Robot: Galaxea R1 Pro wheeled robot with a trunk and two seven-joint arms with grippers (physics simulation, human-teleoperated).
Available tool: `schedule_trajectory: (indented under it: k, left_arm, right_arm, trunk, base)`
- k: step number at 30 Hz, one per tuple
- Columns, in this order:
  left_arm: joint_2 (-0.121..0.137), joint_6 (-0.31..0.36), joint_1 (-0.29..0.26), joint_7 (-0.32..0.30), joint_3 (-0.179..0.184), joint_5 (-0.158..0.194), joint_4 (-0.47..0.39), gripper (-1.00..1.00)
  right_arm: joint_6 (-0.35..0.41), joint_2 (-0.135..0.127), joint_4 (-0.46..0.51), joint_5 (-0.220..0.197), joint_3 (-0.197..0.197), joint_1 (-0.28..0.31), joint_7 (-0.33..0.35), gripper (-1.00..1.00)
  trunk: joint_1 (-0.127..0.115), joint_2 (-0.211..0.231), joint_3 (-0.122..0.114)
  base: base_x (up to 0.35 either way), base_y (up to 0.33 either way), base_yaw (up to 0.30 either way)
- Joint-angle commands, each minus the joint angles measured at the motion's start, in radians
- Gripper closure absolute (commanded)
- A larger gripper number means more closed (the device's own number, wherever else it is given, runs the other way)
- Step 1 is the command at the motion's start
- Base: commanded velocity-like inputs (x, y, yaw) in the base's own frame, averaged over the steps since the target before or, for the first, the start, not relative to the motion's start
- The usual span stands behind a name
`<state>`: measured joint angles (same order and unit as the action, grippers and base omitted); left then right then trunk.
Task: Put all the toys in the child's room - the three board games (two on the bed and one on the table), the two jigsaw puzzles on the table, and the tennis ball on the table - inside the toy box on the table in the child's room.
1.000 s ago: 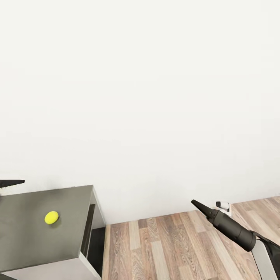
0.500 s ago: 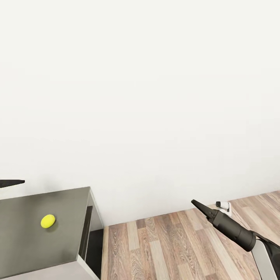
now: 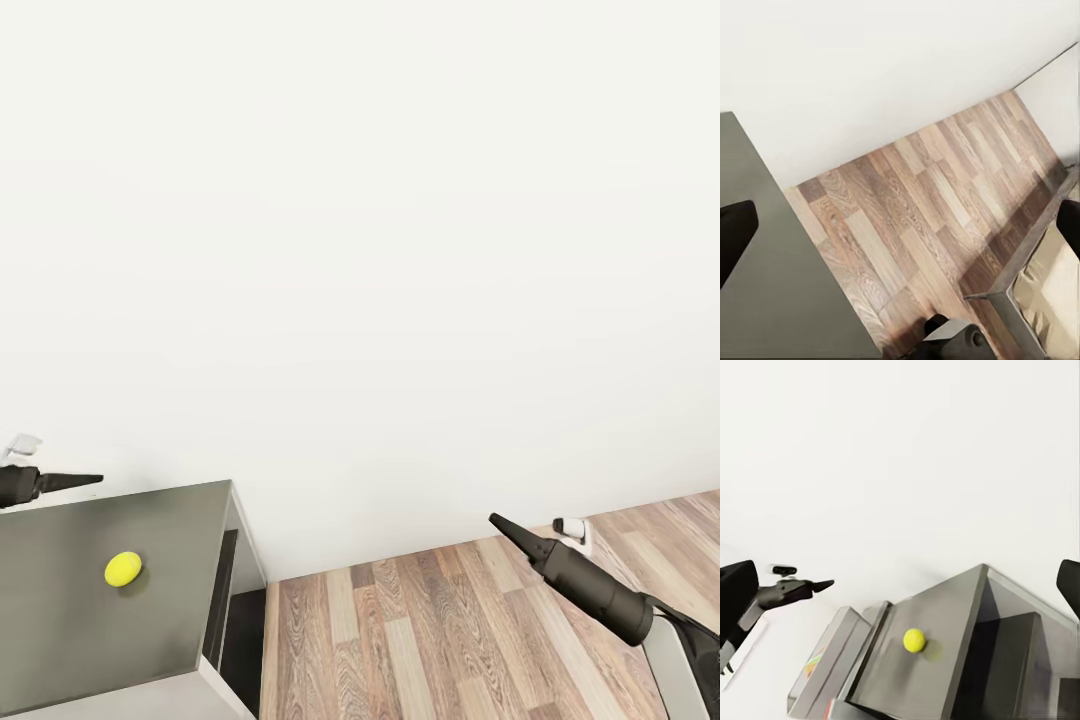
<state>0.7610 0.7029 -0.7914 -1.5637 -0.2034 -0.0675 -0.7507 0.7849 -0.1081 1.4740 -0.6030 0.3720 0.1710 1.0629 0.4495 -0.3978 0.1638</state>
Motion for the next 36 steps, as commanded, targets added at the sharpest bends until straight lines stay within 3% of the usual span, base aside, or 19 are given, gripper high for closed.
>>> schedule_trajectory:
  k: [1, 3, 5, 11, 17, 19, 23, 27, 31, 36]
  left_arm:
    - [-0.010, 0.016, -0.001, -0.003, -0.002, -0.023, 0.001, -1.00]
    - [-0.043, 0.040, -0.001, 0.049, -0.003, -0.071, 0.004, -1.00]
    - [-0.066, 0.057, 0.000, 0.093, -0.004, -0.097, 0.009, -1.00]
    - [-0.131, 0.088, 0.000, 0.260, -0.008, -0.130, 0.053, -1.00]
    - [-0.193, 0.096, 0.000, 0.455, -0.019, -0.137, 0.105, -1.00]
    - [-0.225, 0.095, 0.000, 0.563, -0.026, -0.137, 0.128, -1.00]
    - [-0.244, 0.092, 0.000, 0.696, -0.063, -0.138, 0.148, -1.00]
    - [-0.251, 0.089, 0.000, 0.819, -0.132, -0.139, 0.168, -1.00]
    - [-0.253, 0.079, 0.000, 0.872, -0.164, -0.138, 0.178, -1.00]
    - [-0.264, 0.071, 0.000, 0.895, -0.175, -0.141, 0.176, -1.00]
  right_arm:
    - [0.006, 0.001, 0.000, -0.003, -0.001, 0.001, -0.009, -1.00]
    - [0.010, 0.003, 0.001, -0.001, -0.004, 0.001, -0.048, -1.00]
    - [0.012, 0.004, 0.002, -0.001, -0.006, 0.001, -0.081, -1.00]
    - [0.018, 0.005, 0.005, -0.002, -0.029, 0.001, -0.193, -1.00]
    - [0.025, -0.004, 0.009, 0.001, -0.129, 0.002, -0.327, -1.00]
    - [0.026, -0.005, 0.013, 0.002, -0.171, 0.002, -0.405, -1.00]
    - [0.027, -0.006, 0.014, -0.001, -0.201, 0.002, -0.492, -1.00]
    - [0.032, 0.002, 0.014, -0.001, -0.217, 0.002, -0.537, -1.00]
    - [0.025, 0.005, 0.014, 0.001, -0.222, 0.002, -0.551, -1.00]
    - [0.019, 0.007, 0.012, 0.002, -0.225, 0.001, -0.557, -1.00]
  trunk:
    - [0.001, -0.002, 0.002]
    - [0.001, -0.002, 0.002]
    - [0.001, -0.002, 0.002]
    - [0.001, -0.002, 0.002]
    - [0.001, -0.002, 0.002]
    - [0.001, -0.002, 0.002]
    - [0.001, -0.002, 0.002]
    - [0.001, -0.002, 0.002]
    - [0.001, -0.002, 0.002]
    - [0.001, -0.002, 0.002]
  base:
    - [0.000, 0.000, 0.000]
    - [0.000, 0.000, 0.000]
    - [0.000, 0.000, 0.000]
    - [0.000, 0.000, 0.000]
    - [0.000, 0.000, 0.000]
    - [0.000, 0.000, 0.000]
    - [0.000, 0.000, 0.000]
    - [0.000, 0.000, 0.000]
    - [0.000, 0.000, 0.000]
    - [0.000, 0.000, 0.000]
